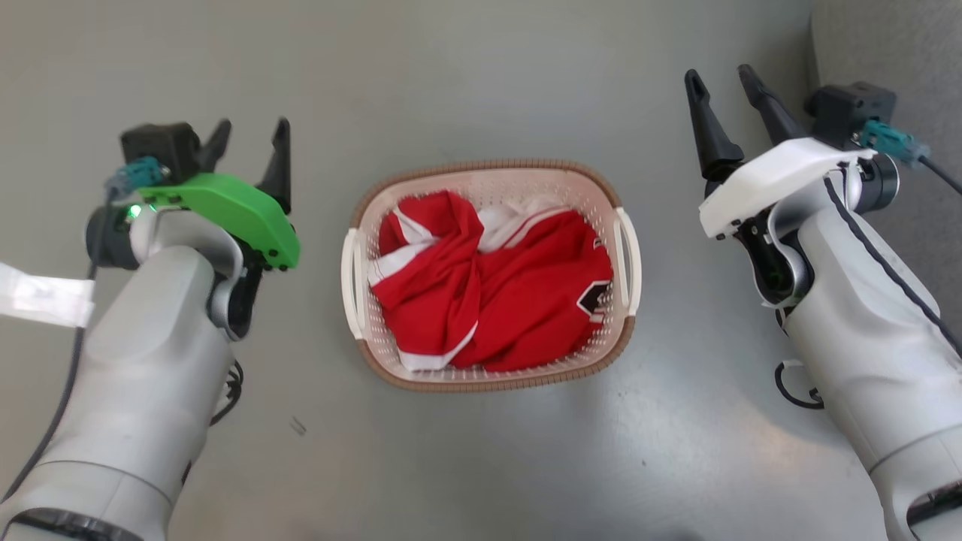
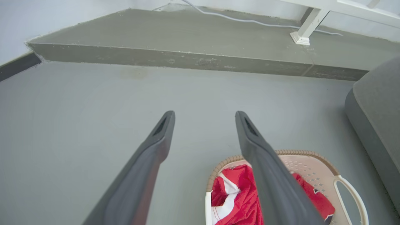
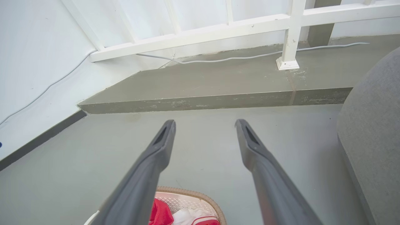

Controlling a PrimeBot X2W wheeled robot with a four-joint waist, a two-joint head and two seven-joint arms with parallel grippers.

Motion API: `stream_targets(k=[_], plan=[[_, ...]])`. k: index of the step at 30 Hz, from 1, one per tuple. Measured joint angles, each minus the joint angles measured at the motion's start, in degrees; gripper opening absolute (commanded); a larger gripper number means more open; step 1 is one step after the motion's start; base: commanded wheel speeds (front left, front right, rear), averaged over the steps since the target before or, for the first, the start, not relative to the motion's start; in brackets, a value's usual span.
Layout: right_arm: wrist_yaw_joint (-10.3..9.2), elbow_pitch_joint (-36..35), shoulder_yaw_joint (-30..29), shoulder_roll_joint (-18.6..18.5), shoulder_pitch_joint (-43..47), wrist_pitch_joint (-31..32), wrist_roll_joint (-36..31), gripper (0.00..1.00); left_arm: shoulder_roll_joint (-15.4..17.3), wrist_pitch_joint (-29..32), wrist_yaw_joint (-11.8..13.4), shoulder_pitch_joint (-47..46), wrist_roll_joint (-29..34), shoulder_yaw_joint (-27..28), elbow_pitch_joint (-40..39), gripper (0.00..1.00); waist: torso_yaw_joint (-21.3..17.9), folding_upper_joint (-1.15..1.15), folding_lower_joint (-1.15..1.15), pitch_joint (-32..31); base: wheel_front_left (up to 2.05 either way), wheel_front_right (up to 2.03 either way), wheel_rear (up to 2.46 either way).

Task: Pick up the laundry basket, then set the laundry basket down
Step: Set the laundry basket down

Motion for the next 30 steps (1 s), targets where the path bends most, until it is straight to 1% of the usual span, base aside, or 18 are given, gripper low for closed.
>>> stream_targets(k=[4, 8, 12, 15, 16, 20, 23, 30], plan=[[-1.32, -4.5, -2.1, -0.3, 2.7, 0.0, -1.7, 1.0, 1.2, 0.0, 1.9, 1.7, 2.6, 2.7, -5.2, 1.0, 0.2, 0.0, 0.0, -2.6, 0.0, 0.0, 0.0], [-2.63, -9.1, -4.1, -0.6, 5.0, 0.0, -3.7, 1.0, 1.9, 0.0, 4.3, 4.5, 4.5, 5.0, -10.4, 1.0, 0.3, 0.0, 0.0, -4.9, 0.0, 0.0, 0.0], [-3.39, -13.1, -5.7, -0.7, 7.6, 0.0, -5.6, 1.0, 3.0, 0.0, 6.1, 7.3, 7.5, 7.0, -15.6, 1.0, 0.5, 0.0, 0.0, -7.0, 0.0, 0.0, 0.0], [-3.75, -15.8, -6.2, -0.7, 9.8, 0.0, -6.9, 1.0, 3.1, 0.0, 7.2, 9.8, 9.3, 8.5, -19.6, 1.0, 0.6, 0.0, 0.0, -8.5, 0.0, 0.0, 0.0], [-4.15, -16.6, -6.3, -0.7, 10.5, 0.0, -7.4, 1.0, 3.2, 0.0, 7.5, 10.6, 10.1, 8.8, -20.8, 1.0, 0.6, 0.0, 0.0, -8.9, 0.0, 0.0, 0.0], [-4.23, -19.0, -7.1, -0.6, 13.2, 0.0, -8.5, 1.0, 3.3, 0.0, 8.1, 14.5, 11.4, 10.1, -25.0, 1.0, 0.6, 0.0, 0.0, -10.7, 0.0, 0.0, 0.0], [-5.12, -20.4, -7.5, -0.6, 15.4, 0.0, -9.8, 1.0, 3.8, 0.0, 8.6, 17.5, 13.5, 10.6, -27.6, 1.0, 0.6, 0.0, 0.0, -12.1, 0.0, 0.0, 0.0], [-5.68, -23.2, -8.9, -0.7, 20.2, 0.0, -10.8, 1.0, 4.3, 0.0, 8.8, 23.8, 15.3, 11.5, -33.1, 1.0, 0.4, 0.0, 0.0, -15.0, 0.0, 0.0, 0.0]])
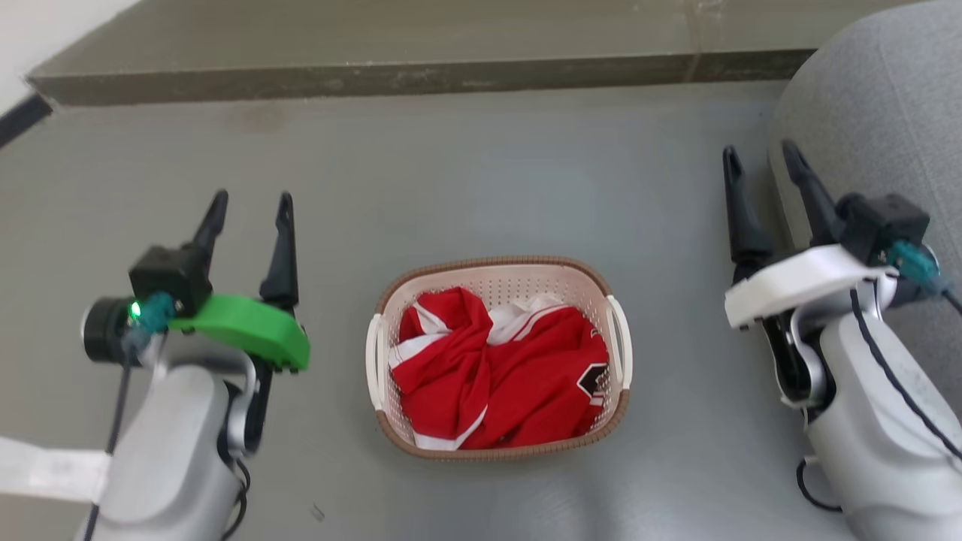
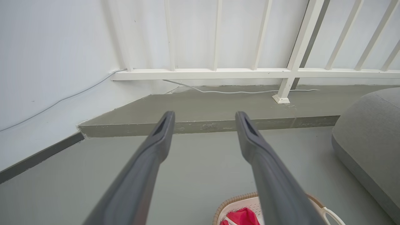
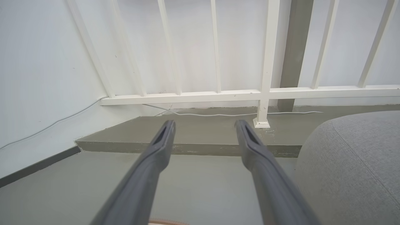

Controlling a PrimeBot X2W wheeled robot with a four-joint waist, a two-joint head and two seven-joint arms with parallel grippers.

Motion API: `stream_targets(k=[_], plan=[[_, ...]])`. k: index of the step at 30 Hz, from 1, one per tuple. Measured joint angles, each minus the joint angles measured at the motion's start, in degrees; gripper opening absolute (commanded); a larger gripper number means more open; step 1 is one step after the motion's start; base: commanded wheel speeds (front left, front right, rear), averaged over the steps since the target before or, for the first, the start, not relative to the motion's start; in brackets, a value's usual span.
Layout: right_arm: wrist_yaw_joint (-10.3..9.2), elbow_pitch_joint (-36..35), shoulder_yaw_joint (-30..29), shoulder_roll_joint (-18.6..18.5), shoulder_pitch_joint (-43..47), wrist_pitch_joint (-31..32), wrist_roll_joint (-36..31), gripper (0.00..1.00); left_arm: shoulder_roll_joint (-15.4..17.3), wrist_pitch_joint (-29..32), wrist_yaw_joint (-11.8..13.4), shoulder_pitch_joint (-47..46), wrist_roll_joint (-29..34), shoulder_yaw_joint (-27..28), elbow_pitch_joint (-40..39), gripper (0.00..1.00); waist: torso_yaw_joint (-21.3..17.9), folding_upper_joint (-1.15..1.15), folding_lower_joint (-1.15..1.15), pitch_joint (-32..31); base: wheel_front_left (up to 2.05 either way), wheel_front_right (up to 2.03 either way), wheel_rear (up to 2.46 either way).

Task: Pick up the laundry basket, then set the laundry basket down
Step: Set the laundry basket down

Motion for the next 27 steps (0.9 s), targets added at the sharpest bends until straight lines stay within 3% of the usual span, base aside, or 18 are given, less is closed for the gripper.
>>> stream_targets(k=[27], plan=[[-1.45, -5.1, -2.4, 1.5, 17.1, 0.0, -1.2, 1.0, 0.0, 0.0, 1.1, 20.2, 3.3, 1.1, -9.3, 1.0, 0.4, 0.0, 0.0, -9.4, 0.0, 0.0, 0.0]])
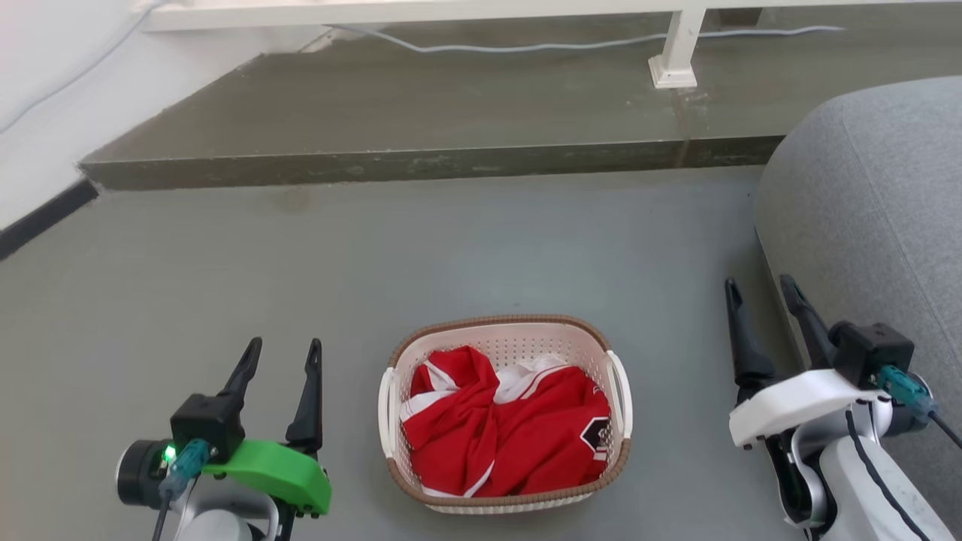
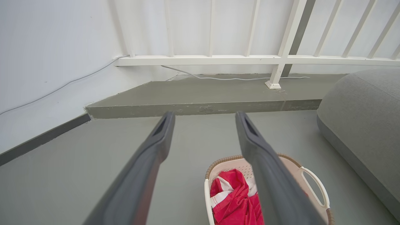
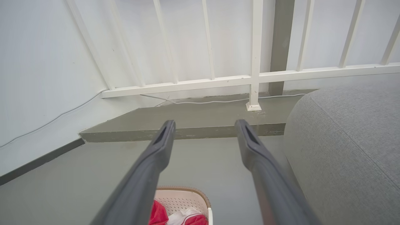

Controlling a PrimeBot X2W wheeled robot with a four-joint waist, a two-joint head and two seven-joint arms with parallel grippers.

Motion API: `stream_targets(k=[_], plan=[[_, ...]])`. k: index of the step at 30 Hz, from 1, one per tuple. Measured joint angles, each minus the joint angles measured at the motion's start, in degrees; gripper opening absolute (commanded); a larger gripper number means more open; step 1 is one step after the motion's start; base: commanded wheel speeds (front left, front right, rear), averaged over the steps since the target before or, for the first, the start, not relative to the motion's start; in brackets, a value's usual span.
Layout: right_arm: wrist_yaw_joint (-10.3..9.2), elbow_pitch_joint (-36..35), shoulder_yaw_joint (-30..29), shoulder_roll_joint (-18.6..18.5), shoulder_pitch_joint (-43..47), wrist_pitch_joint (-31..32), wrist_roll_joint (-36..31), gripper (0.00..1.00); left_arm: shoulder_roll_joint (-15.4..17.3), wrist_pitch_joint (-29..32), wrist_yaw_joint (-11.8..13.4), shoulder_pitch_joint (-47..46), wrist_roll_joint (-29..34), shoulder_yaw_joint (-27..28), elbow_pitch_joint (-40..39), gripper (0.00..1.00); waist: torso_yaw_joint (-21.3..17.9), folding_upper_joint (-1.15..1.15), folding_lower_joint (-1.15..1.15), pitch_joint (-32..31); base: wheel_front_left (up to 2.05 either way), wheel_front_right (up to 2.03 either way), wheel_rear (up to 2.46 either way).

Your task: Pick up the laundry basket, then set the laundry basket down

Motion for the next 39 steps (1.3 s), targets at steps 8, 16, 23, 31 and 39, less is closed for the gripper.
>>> stream_targets(k=[8, 16, 23, 31, 39], plan=[[-0.01, -1.6, 0.0, 0.0, 1.3, 0.0, -0.2, 1.0, -0.3, 0.0, 0.2, 1.8, 1.6, 2.1, -3.2, 1.0, 0.2, 0.0, 0.0, -0.6, 0.0, 0.0, 0.0], [-0.01, -2.3, 0.1, -0.2, 2.2, 0.0, -1.0, 1.0, -0.4, 0.0, 0.5, 4.0, 2.4, 3.1, -4.6, 1.0, 0.1, 0.0, 0.0, -0.7, 0.0, 0.0, 0.0], [-0.01, -2.7, 0.1, -0.2, 3.2, 0.0, -1.1, 1.0, -1.2, 0.0, 0.5, 4.4, 3.3, 4.3, -5.6, 1.0, 0.3, 0.0, 0.0, -0.7, 0.0, 0.0, 0.0], [-0.02, -3.0, 0.1, -0.2, 3.9, 0.0, -1.1, 1.0, -1.5, 0.3, 0.5, 5.4, 4.4, 5.3, -6.4, 1.0, 0.4, 0.0, 0.0, -0.8, 0.0, 0.0, 0.0], [-0.09, -3.5, 0.1, -0.2, 4.2, 0.0, -1.1, 1.0, -1.7, 0.8, 0.5, 6.6, 5.8, 5.5, -7.6, 1.0, 0.2, 0.0, 0.0, -0.7, 0.0, 0.0, 0.0]])
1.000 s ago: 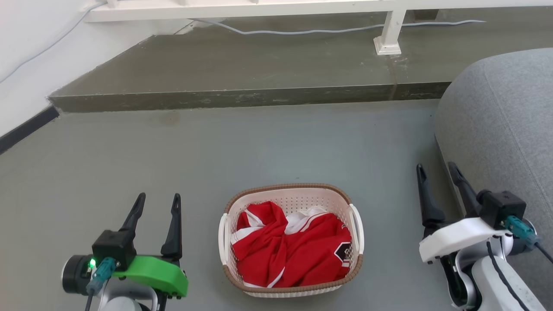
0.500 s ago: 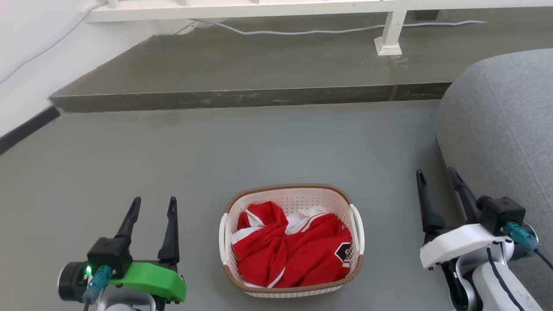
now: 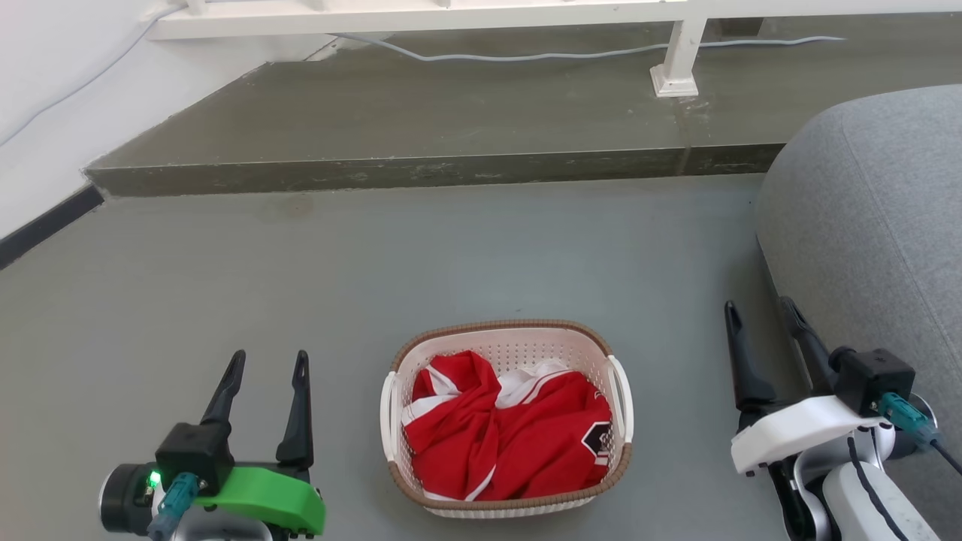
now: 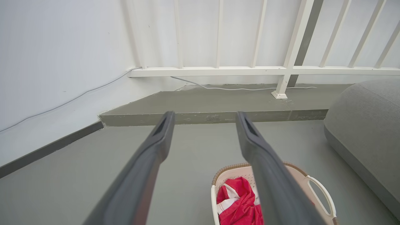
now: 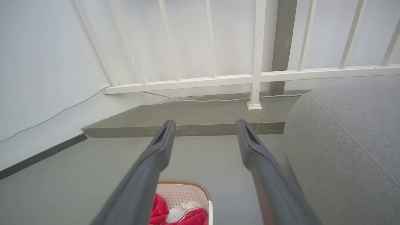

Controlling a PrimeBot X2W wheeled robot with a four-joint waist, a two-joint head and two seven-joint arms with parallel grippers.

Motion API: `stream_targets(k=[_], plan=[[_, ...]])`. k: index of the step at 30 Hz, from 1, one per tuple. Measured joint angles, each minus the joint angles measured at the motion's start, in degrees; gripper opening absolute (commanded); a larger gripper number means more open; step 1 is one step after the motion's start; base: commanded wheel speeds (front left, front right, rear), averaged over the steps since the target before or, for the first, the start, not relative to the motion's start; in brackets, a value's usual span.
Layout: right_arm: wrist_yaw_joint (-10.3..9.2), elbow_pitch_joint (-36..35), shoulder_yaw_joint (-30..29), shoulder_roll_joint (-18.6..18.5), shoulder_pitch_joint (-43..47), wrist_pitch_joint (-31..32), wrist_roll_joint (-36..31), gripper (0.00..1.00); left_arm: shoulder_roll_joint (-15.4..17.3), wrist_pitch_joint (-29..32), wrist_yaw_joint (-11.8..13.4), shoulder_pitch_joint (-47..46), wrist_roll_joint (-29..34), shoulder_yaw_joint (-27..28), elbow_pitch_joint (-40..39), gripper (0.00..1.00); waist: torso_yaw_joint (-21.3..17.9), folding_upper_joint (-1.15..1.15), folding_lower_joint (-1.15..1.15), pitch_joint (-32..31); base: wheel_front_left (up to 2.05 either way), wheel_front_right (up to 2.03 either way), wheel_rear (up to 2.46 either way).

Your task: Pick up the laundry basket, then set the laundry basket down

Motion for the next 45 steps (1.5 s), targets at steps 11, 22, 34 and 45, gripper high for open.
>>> stream_targets(k=[11, 22, 34, 45], plan=[[0.23, 2.3, 0.2, 1.4, 2.0, 0.1, 1.6, 0.0, -1.3, 0.0, -0.5, 1.3, -1.4, -0.6, 1.7, 0.0, 0.0, 0.0, 0.0, -0.1, 0.0, 0.0, 0.0], [1.46, 1.9, -1.2, 2.2, 2.1, 1.5, 11.2, 0.0, -1.8, 1.3, -1.6, 1.7, -11.2, 0.8, 1.3, 0.0, 0.1, 0.0, 0.0, -0.5, 0.0, 0.0, 0.0], [2.66, 1.9, -3.8, 2.6, 2.0, 4.1, 20.5, 0.0, -2.1, 3.5, -3.0, 1.7, -19.8, 3.6, 1.6, 0.0, 0.2, 0.0, 0.0, -0.9, 0.0, 0.0, 0.0], [3.71, 2.0, -5.9, 2.7, 1.9, 6.1, 28.9, 0.0, -2.2, 5.5, -4.2, 1.6, -28.5, 5.6, 2.9, 0.0, 0.3, 0.0, 0.0, -1.3, 0.0, 0.0, 0.0]])
